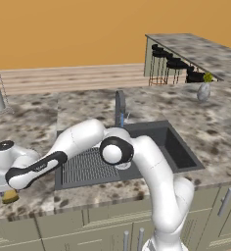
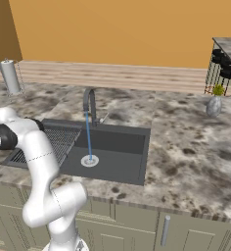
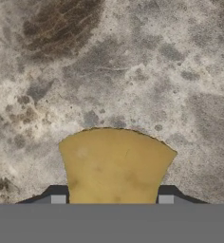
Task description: Soak the sponge with water for a few seconds and then drop it inside the sink.
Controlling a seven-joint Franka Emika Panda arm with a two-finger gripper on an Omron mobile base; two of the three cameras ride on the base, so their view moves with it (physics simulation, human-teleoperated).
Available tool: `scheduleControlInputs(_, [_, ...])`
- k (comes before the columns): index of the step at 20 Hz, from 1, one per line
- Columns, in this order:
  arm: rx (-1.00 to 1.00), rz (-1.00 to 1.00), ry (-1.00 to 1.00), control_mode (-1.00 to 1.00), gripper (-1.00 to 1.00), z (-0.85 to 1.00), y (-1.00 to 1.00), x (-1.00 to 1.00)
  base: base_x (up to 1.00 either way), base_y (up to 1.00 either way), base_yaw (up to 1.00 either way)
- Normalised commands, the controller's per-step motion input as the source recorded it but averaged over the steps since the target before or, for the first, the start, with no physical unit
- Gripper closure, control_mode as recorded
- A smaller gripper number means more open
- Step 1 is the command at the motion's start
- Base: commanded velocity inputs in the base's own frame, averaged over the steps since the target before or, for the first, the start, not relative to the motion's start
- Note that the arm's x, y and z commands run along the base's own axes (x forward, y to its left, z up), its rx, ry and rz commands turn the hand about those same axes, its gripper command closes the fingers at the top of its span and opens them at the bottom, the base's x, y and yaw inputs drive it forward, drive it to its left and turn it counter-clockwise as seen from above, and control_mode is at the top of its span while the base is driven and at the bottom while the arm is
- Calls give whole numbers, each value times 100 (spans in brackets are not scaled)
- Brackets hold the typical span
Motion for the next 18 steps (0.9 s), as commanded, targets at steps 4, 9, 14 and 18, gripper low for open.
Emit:
scheduleControlInputs(4, [0, 0, 0, -100, 100, -1, 0, 0, 0, 0, 0])
scheduleControlInputs(9, [0, 0, -3, -100, 100, 14, -16, 2, 0, 0, 0])
scheduleControlInputs(14, [2, 0, 0, -100, 100, 62, -46, 0, 0, 0, 0])
scheduleControlInputs(18, [6, 0, 0, -100, 100, 62, -27, 0, 0, 0, 0])
